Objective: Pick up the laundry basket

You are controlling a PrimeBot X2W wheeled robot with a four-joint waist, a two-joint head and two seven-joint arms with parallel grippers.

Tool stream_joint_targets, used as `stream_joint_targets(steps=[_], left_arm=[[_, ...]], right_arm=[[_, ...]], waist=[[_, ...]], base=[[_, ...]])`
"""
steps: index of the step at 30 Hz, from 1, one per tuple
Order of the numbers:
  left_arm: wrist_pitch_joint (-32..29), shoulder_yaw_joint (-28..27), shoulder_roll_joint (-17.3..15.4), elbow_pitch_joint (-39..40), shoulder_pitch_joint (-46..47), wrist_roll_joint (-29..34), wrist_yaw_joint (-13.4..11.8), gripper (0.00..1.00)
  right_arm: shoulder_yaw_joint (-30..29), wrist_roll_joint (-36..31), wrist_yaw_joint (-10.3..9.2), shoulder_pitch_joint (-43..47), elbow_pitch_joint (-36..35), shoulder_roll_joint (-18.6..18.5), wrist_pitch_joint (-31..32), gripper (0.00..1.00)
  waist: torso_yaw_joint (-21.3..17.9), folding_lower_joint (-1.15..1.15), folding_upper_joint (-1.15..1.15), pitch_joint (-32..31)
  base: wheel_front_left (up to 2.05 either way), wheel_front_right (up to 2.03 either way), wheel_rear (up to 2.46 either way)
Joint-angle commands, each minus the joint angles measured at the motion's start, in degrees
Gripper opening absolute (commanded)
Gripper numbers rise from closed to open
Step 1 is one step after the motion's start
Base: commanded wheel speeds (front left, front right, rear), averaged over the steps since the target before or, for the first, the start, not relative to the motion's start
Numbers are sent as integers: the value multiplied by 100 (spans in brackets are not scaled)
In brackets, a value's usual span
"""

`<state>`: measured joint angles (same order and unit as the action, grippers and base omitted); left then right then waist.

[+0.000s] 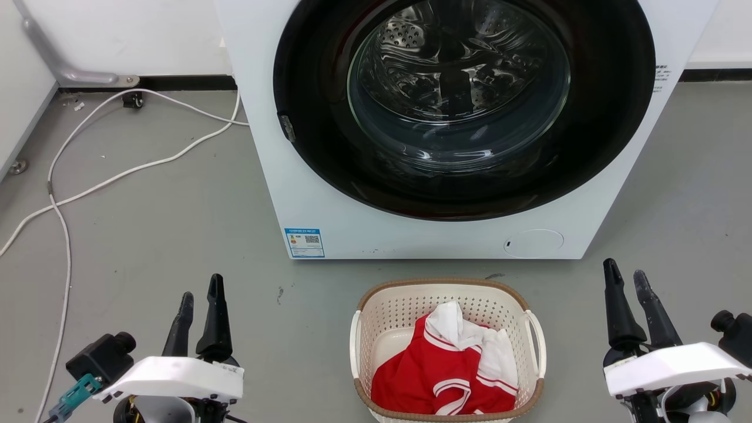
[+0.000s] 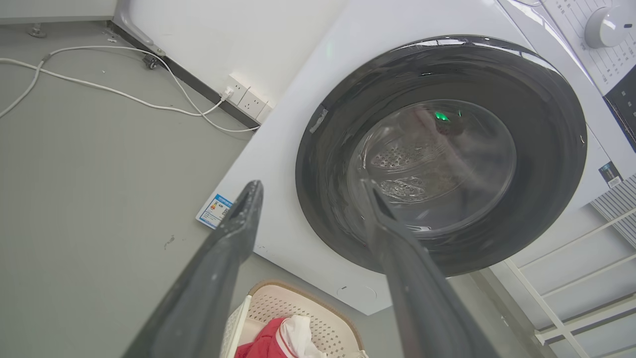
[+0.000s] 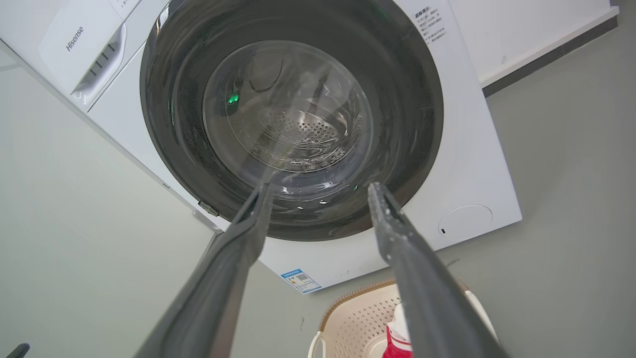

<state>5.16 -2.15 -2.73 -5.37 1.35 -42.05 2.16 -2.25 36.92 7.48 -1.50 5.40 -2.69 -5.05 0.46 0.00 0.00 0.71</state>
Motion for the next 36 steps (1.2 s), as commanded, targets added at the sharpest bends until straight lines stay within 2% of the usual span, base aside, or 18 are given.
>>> stream_joint_targets(steps=[1, 15, 36], left_arm=[[53, 28, -39, 106, -11, 202, -27, 100], [287, 185, -105, 209, -79, 1164, -192, 100], [598, 210, -87, 250, -256, 2396, -267, 100]], right_arm=[[17, -197, 2, 0, -112, -20, -66, 100], [20, -1130, 2, 78, -292, -22, -298, 100], [-15, -2181, 1, 232, -390, -26, -615, 100]], waist=[[0, 0, 0, 1], [3, 0, 0, 14], [18, 0, 0, 31]], base=[[0, 0, 0], [0, 0, 0], [0, 0, 0]])
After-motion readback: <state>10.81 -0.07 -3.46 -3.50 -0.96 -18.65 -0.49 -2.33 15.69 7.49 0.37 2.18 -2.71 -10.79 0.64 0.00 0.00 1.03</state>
